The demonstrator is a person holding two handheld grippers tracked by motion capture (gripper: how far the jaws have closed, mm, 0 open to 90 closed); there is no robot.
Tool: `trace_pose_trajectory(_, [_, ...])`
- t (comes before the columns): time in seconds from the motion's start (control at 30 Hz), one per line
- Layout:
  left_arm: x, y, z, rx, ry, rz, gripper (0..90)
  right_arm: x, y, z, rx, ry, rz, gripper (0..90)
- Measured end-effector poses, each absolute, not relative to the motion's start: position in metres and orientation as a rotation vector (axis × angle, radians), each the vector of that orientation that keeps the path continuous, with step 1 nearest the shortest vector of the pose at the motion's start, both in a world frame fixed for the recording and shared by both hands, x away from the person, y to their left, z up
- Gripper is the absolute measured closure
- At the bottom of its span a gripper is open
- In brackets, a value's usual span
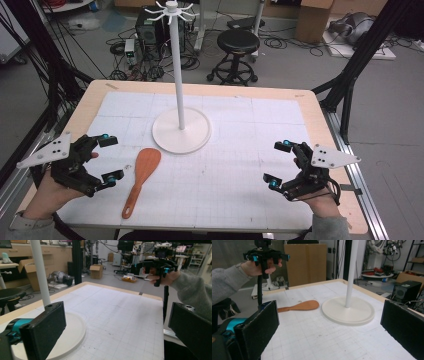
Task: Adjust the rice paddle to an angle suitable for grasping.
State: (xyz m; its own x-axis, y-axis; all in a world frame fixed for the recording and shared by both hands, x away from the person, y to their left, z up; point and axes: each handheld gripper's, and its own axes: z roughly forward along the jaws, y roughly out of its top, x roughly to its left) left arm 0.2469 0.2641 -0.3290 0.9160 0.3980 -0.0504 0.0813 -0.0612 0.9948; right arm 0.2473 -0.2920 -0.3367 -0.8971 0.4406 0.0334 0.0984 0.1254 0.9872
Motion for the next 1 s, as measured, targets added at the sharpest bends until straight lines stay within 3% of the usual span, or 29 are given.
trace_pose_trajectory(0.37, [0.247,0.264,-0.329,1.615,0.362,0.298,2.3,0.247,-0.292,-0.338,0.544,2.155,1.835,0.6])
trace_pose_trajectory(0.53, [0.245,0.266,-0.329,1.635,0.320,0.282,33.1,0.247,-0.292,-0.340,0.547,2.163,1.835,0.6])
trace_pose_trajectory(0.7, [0.242,0.266,-0.330,1.662,0.339,0.315,57.7,0.247,-0.292,-0.340,0.544,2.163,1.836,0.6])
trace_pose_trajectory(0.77, [0.242,0.266,-0.331,1.660,0.348,0.325,61.7,0.247,-0.292,-0.340,0.540,2.164,1.835,0.6])
trace_pose_trajectory(0.8, [0.243,0.267,-0.332,1.658,0.358,0.324,68.8,0.248,-0.291,-0.340,0.538,2.165,1.835,0.6])
trace_pose_trajectory(0.83, [0.243,0.268,-0.333,1.654,0.369,0.320,68.8,0.248,-0.291,-0.340,0.538,2.165,1.835,0.6])
trace_pose_trajectory(0.87, [0.243,0.268,-0.334,1.649,0.374,0.324,76.2,0.247,-0.291,-0.341,0.533,2.176,1.834,0.6])
trace_pose_trajectory(1.0, [0.246,0.272,-0.341,1.632,0.405,0.330,85.0,0.247,-0.291,-0.341,0.532,2.182,1.835,0.6])
